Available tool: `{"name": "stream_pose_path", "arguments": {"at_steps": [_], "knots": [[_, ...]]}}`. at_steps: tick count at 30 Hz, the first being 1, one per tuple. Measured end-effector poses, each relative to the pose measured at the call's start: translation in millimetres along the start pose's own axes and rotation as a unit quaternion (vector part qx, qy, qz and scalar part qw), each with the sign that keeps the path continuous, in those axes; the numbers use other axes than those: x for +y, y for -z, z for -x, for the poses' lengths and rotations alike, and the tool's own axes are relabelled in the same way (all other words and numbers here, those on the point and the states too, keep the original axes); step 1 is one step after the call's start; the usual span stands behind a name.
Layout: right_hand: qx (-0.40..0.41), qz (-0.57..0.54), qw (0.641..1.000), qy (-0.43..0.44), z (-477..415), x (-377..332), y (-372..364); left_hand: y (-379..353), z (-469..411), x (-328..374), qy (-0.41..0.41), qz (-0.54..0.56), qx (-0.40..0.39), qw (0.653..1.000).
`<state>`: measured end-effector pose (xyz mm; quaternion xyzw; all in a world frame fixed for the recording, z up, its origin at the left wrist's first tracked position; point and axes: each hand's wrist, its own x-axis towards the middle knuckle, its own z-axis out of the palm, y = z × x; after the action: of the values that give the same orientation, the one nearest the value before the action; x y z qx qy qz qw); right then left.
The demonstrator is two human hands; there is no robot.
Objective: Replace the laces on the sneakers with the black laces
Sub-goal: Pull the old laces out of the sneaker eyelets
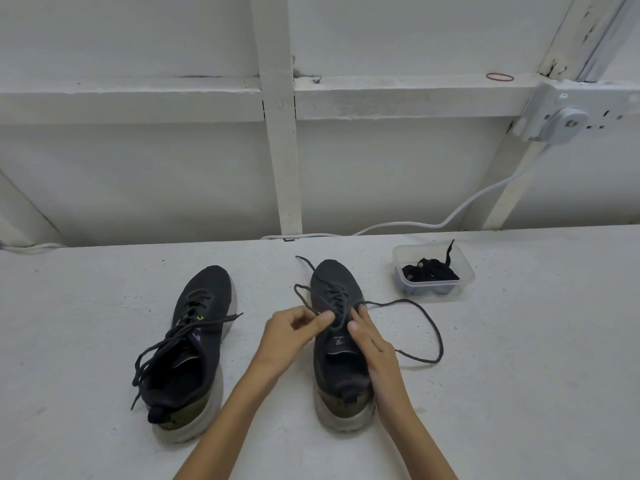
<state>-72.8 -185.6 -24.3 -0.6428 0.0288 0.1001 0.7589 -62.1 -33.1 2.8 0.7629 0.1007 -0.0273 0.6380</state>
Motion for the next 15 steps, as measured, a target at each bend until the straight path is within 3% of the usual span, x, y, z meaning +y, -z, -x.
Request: {"name": "stream_pose_path", "arguments": {"at_steps": [3, 7, 9, 13, 15], "knots": [[0.0, -0.005, 1.0, 0.0, -0.9, 0.5, 0.3, 7.2, -5.6, 0.5, -0.03, 0.006, 0.062, 0.998], [0.0, -0.004, 1.0, 0.007, -1.1, 1.8, -0.1, 20.3, -14.7, 0.1, -0.023, 0.123, 0.204, 0.971], [-0.001, -0.003, 1.0, 0.007, -1.8, 3.1, 0.2, 17.9, -12.5, -1.4, -0.006, 0.14, 0.184, 0.973], [-0.002, -0.007, 1.0, 0.001, -2.6, 3.3, 0.1, 2.5, 1.3, -1.4, 0.011, 0.052, 0.044, 0.998], [0.001, -0.007, 1.0, 0.004, -2.2, 3.4, 0.3, 2.4, 0.5, -0.8, -0.011, 0.013, 0.039, 0.999]]}}
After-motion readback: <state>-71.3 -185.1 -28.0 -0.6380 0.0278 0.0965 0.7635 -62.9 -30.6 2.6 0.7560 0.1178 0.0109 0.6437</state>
